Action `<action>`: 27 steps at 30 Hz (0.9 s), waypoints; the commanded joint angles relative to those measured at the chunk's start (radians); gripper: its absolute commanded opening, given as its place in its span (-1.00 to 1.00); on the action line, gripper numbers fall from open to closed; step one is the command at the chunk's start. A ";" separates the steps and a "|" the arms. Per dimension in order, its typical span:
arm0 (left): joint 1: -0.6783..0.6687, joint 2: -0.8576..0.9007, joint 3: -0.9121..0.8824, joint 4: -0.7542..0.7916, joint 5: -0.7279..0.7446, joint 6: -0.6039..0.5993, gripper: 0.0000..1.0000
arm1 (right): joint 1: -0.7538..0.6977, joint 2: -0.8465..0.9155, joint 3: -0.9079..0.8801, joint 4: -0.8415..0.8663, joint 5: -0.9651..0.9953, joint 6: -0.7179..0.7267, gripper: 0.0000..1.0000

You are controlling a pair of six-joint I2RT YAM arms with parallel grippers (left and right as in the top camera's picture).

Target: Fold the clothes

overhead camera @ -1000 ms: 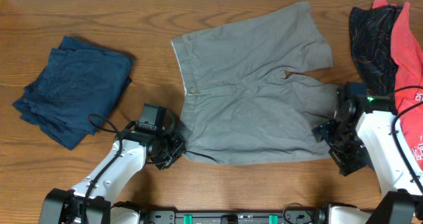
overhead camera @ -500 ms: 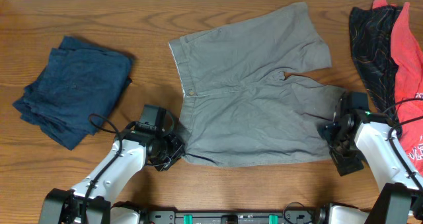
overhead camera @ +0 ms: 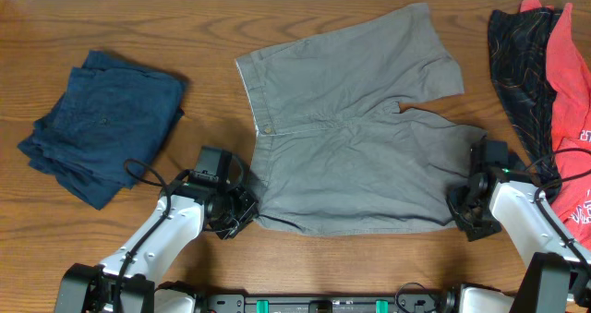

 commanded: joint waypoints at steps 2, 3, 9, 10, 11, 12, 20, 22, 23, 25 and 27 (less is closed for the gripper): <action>-0.002 -0.002 -0.007 -0.010 -0.003 0.034 -0.88 | -0.010 -0.005 -0.006 -0.003 0.021 -0.006 -0.98; -0.002 -0.006 -0.006 -0.010 0.015 0.050 -0.88 | -0.010 -0.006 -0.001 -0.015 0.022 -0.027 -0.98; -0.002 -0.121 0.014 -0.092 0.041 0.128 -0.88 | -0.031 -0.021 0.132 -0.212 0.022 -0.146 -0.98; -0.002 -0.149 0.023 -0.111 0.040 0.143 -0.88 | -0.036 -0.023 0.163 -0.249 0.022 -0.170 -0.98; -0.002 -0.185 0.034 -0.131 0.040 0.161 -0.87 | -0.040 -0.025 0.201 -0.293 0.021 -0.193 -0.98; -0.002 -0.222 0.045 -0.150 0.040 0.175 -0.88 | -0.043 -0.028 0.239 -0.338 0.019 -0.214 -0.98; -0.002 -0.510 0.094 -0.239 0.037 0.189 -0.88 | -0.069 -0.096 0.436 -0.524 -0.021 -0.327 -0.99; -0.002 -0.574 0.096 -0.264 0.037 0.189 -0.88 | -0.084 -0.129 0.456 -0.549 -0.035 -0.342 -0.98; -0.002 -0.607 0.097 -0.280 0.037 0.189 -0.88 | -0.092 -0.149 0.464 -0.566 -0.034 -0.344 -0.98; -0.002 -0.665 0.098 -0.311 0.037 0.190 -0.88 | -0.104 -0.191 0.475 -0.575 -0.033 -0.389 -0.98; -0.002 -0.718 0.098 -0.332 0.037 0.192 -0.88 | -0.107 -0.238 0.486 -0.571 -0.034 -0.449 -0.98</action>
